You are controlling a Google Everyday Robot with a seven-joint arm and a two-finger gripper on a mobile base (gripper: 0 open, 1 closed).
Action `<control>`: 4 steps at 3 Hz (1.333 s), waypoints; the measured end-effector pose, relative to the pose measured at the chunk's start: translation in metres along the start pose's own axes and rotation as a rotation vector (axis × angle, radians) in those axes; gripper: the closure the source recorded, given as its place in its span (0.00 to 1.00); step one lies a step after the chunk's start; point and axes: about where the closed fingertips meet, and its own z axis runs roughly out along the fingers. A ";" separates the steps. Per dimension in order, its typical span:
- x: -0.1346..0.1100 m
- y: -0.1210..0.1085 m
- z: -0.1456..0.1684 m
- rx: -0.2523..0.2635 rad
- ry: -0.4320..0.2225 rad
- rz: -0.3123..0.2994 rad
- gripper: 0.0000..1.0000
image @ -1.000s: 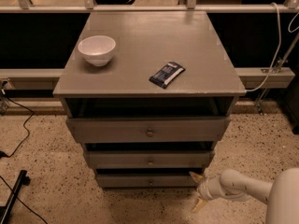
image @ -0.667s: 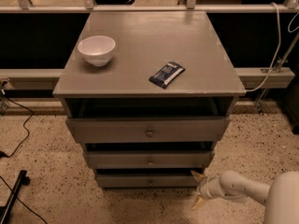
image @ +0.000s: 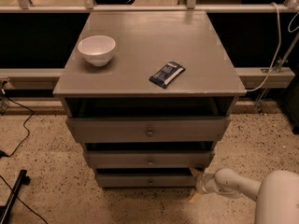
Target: Open bottom drawer
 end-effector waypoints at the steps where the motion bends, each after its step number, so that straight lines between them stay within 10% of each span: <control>1: -0.001 -0.007 0.017 0.001 -0.005 -0.005 0.00; 4: -0.008 0.009 0.037 -0.021 -0.042 -0.005 0.59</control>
Offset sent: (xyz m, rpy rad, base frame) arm 0.0277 0.0197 -0.0338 0.0111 0.0012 0.0023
